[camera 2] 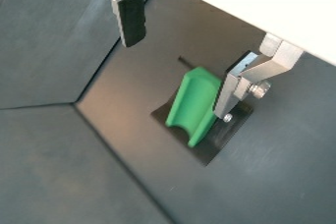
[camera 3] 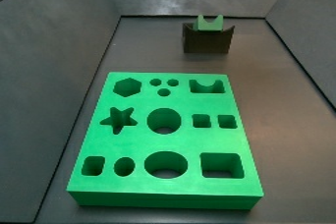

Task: Pick up the arch object. Move up. Place the arch object on the fixture. Regrasp the arch object. Move to above the board. Insert the arch object.
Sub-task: Regrasp the arch object.

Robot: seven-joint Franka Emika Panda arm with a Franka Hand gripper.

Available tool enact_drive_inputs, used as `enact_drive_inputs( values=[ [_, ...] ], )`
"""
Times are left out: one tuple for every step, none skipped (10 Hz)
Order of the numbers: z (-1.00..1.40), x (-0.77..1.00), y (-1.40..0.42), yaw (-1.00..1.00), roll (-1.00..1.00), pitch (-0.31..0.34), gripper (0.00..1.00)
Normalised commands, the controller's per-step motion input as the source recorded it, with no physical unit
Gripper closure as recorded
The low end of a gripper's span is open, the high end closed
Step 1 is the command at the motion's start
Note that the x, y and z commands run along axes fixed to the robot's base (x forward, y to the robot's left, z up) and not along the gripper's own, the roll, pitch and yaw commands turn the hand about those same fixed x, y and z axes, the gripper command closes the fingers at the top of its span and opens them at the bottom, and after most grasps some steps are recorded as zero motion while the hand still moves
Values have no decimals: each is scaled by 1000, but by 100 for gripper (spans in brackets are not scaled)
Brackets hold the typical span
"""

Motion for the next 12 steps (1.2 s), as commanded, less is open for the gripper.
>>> enact_drive_inputs(
  values=[
    [-13, 90, -39, 146, 937, 148, 0],
    [-14, 90, -41, 158, 745, 134, 0],
    [-16, 89, -41, 170, 552, 112, 0],
    [-9, 86, -30, 178, 325, 80, 0],
    [-3, 75, -25, 178, 228, 51, 0],
    [-1000, 29, 77, 195, 163, 71, 0],
    [-1000, 31, 74, 189, 147, 47, 0],
    [-1000, 48, 67, 172, 126, -5, 0],
    [-1000, 57, 62, 155, 103, -38, 0],
    [-1000, 63, 61, 133, 87, -73, 0],
    [-1000, 70, 57, 109, 80, -104, 0],
    [-1000, 77, 53, 68, 79, -122, 0]
  ],
)
